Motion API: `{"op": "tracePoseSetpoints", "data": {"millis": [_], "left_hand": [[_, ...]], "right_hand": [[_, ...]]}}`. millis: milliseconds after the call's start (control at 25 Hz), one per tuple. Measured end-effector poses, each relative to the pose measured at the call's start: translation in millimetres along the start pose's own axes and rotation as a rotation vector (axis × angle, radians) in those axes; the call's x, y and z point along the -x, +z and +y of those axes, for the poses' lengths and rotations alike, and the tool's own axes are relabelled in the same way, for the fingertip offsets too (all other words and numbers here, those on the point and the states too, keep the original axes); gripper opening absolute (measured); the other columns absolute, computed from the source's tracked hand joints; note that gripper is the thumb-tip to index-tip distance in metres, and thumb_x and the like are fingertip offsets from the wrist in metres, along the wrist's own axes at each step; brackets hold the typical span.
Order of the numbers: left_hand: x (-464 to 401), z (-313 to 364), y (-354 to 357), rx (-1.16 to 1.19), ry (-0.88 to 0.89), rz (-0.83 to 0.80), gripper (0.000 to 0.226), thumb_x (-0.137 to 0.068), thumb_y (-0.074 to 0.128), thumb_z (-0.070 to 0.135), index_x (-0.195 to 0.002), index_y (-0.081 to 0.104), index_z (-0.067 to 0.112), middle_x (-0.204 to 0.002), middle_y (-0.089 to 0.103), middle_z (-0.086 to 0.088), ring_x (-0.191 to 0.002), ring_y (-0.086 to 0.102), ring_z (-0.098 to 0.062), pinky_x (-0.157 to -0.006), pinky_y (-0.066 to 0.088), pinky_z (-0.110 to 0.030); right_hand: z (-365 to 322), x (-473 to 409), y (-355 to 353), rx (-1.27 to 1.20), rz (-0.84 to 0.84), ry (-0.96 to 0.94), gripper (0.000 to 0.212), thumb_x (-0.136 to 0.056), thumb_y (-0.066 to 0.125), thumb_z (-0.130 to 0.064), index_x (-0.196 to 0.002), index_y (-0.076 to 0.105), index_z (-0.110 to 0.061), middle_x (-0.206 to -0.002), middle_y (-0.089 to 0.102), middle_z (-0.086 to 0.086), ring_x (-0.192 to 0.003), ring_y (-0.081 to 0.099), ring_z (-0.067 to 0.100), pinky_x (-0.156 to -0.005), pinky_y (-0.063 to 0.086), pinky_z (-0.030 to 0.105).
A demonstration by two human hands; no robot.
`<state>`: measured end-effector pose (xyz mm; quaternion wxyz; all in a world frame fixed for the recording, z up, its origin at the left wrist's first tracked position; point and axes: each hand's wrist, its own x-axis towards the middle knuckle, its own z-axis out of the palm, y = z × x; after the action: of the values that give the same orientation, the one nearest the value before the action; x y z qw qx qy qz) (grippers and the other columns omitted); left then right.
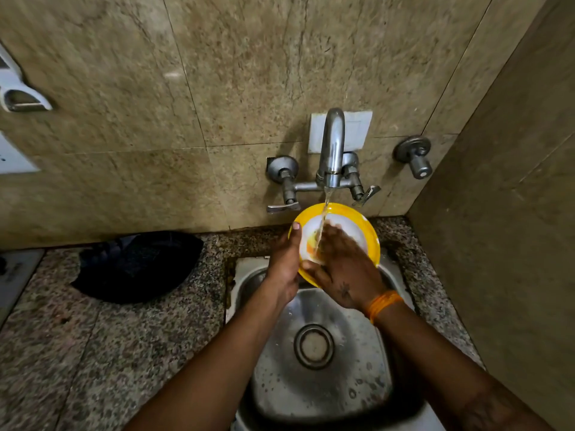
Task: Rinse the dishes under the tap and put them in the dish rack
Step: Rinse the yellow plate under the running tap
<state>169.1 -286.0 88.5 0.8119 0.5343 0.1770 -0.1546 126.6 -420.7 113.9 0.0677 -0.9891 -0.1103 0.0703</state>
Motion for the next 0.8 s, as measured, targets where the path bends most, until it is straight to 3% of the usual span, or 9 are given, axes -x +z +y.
{"op": "tracePoseSetpoints", "data": {"millis": [120,240,320,400,480,560,600,720,800], "left_hand": [[-8,9,-6,-0.105,0.086,0.035,0.033,-0.104,0.052,0.042,-0.111,0.071,0.017,-0.105,0.078,-0.004,-0.106,0.071,-0.029,-0.084,0.061,-0.034],[-15,14,-25,-0.121,0.145,0.076,0.032,-0.105,0.051,0.038,-0.115,0.072,0.016,-0.110,0.078,-0.010,-0.103,0.073,-0.031,-0.088,0.060,-0.038],[-10,5,-28,-0.101,0.127,0.116,0.036,-0.104,0.052,0.040,-0.119,0.072,0.013,-0.109,0.078,-0.012,-0.098,0.075,-0.031,-0.084,0.062,-0.042],[-5,-8,-23,-0.106,0.091,0.142,0.035,-0.103,0.054,0.042,-0.113,0.073,0.014,-0.108,0.078,-0.012,-0.098,0.074,-0.030,-0.087,0.061,-0.045],[-4,-9,-21,-0.155,0.119,0.118,0.031,-0.103,0.055,0.041,-0.107,0.074,0.016,-0.105,0.078,-0.008,-0.098,0.073,-0.022,-0.088,0.060,-0.037],[-9,0,-26,-0.226,0.221,0.119,0.030,-0.104,0.055,0.036,-0.107,0.075,0.015,-0.095,0.078,0.001,-0.086,0.073,-0.008,-0.077,0.057,-0.023],[-11,5,-29,-0.220,0.254,0.135,0.028,-0.104,0.054,0.034,-0.106,0.076,0.016,-0.091,0.079,0.004,-0.082,0.073,-0.006,-0.074,0.057,-0.022],[-5,5,-22,-0.210,0.287,0.136,0.026,-0.105,0.054,0.033,-0.102,0.075,0.019,-0.095,0.079,-0.003,-0.088,0.073,-0.018,-0.081,0.059,-0.035],[-1,-3,-10,-0.279,0.299,0.118,0.026,-0.104,0.055,0.035,-0.093,0.075,0.023,-0.092,0.079,0.003,-0.088,0.071,-0.014,-0.083,0.057,-0.035]], "right_hand": [[-18,2,-2,-0.234,-0.059,-0.202,0.083,-0.100,0.017,-0.066,-0.163,0.016,-0.010,-0.171,0.008,0.013,-0.158,0.009,0.025,-0.128,0.012,0.042],[-17,27,11,-0.101,-0.006,-0.291,0.091,-0.098,0.021,-0.074,-0.158,0.032,-0.007,-0.165,0.029,0.015,-0.154,0.028,0.026,-0.126,0.023,0.039],[-12,23,11,0.140,0.025,-0.155,0.099,-0.095,0.019,-0.078,-0.159,0.025,-0.003,-0.166,0.024,0.021,-0.154,0.025,0.032,-0.127,0.019,0.042],[-14,6,6,0.138,-0.008,-0.025,0.099,-0.096,0.020,-0.076,-0.162,0.009,-0.004,-0.169,0.006,0.022,-0.158,0.009,0.032,-0.128,0.008,0.044],[-23,5,9,-0.039,-0.006,-0.137,0.090,-0.100,0.024,-0.070,-0.163,0.008,-0.008,-0.171,0.002,0.017,-0.159,0.004,0.028,-0.128,0.008,0.043],[-28,24,18,-0.169,-0.004,-0.273,0.083,-0.101,0.023,-0.069,-0.162,0.022,-0.012,-0.170,0.017,0.011,-0.157,0.015,0.022,-0.127,0.016,0.042],[-25,34,20,-0.143,0.017,-0.288,0.084,-0.100,0.019,-0.072,-0.160,0.029,-0.014,-0.168,0.023,0.009,-0.156,0.022,0.022,-0.127,0.020,0.041],[3,25,12,0.108,0.075,-0.091,0.089,-0.096,0.009,-0.074,-0.161,0.023,-0.015,-0.170,0.016,0.009,-0.157,0.015,0.024,-0.128,0.011,0.040],[4,9,6,0.051,0.061,-0.021,0.085,-0.099,0.015,-0.068,-0.163,0.010,-0.013,-0.172,0.003,0.009,-0.159,0.002,0.022,-0.128,0.004,0.041]]}}
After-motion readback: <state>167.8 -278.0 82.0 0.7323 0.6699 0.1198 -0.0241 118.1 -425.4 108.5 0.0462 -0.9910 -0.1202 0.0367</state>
